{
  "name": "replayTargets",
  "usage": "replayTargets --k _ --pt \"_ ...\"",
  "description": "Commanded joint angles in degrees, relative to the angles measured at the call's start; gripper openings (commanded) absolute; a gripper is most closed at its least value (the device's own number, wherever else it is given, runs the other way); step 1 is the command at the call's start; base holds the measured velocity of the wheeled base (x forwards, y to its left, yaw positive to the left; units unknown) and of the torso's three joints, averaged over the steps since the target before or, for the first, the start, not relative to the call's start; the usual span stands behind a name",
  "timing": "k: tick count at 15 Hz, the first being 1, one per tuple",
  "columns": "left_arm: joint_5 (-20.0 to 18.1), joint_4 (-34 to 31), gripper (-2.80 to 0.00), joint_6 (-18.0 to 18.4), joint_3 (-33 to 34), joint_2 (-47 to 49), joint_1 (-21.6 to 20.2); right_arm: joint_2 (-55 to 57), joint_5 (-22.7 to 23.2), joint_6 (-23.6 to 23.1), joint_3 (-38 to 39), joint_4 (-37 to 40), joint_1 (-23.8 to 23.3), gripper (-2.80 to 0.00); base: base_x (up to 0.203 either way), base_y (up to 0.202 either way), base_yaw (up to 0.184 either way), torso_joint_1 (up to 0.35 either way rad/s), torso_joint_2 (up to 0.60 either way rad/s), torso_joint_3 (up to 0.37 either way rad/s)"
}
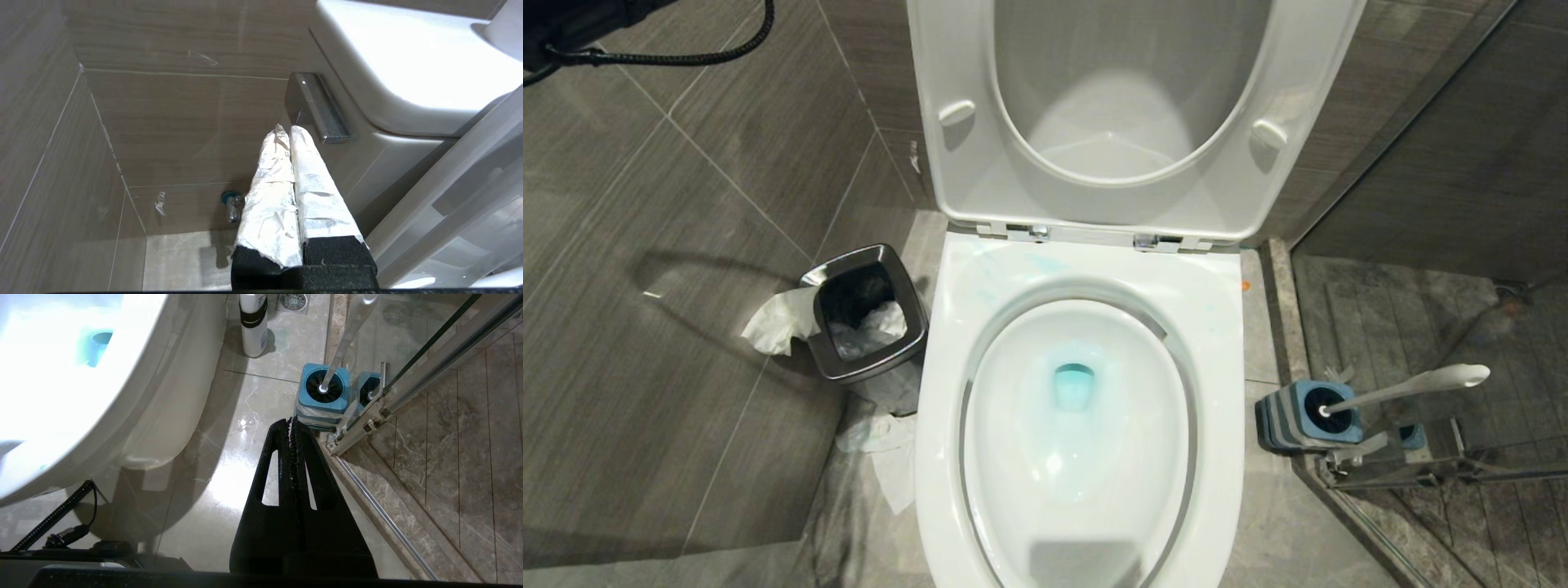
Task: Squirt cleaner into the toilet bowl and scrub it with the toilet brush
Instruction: Flush the toilet
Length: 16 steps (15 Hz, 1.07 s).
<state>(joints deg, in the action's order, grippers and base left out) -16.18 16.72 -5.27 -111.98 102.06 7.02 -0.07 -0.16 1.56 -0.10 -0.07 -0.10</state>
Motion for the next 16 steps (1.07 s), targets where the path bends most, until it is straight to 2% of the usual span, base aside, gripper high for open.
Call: replayTargets --k 1,3,7,8,12,16 --pt "-0.09 0.33 -2.80 0.14 -0.08 -1.23 0.01 0.07 -0.02 0.02 0.01 -0.01 0.01 -2.80 0.000 0.000 0.000 0.000 0.00 0.000" --pt "0.09 0.50 -2.80 1.73 -0.08 -2.06 0.01 0.07 -0.02 0.02 0.01 -0.01 0.01 -2.80 0.000 0.000 0.000 0.001 0.00 -0.074" --pt "0.39 0.68 -2.80 2.61 -0.16 -3.22 0.71 0.07 -0.02 0.02 0.01 -0.01 0.01 -2.80 0.000 0.000 0.000 0.000 0.00 -0.171" --pt "0.64 0.73 -2.80 3.93 -0.16 -3.58 0.71 0.07 -0.02 0.02 0.01 -0.01 0.01 -2.80 0.000 0.000 0.000 0.003 0.01 -0.189" --pt "2.66 6.03 -2.80 5.68 -0.17 -3.92 0.79 0.07 -0.02 -0.05 0.01 -0.01 0.01 -2.80 0.000 0.000 0.000 0.004 0.00 -0.195" --pt "2.82 10.26 -2.80 7.88 -0.17 -5.09 1.07 0.07 0.03 -0.03 0.01 -0.01 0.01 -2.80 0.000 0.000 0.000 0.002 0.00 -0.169"
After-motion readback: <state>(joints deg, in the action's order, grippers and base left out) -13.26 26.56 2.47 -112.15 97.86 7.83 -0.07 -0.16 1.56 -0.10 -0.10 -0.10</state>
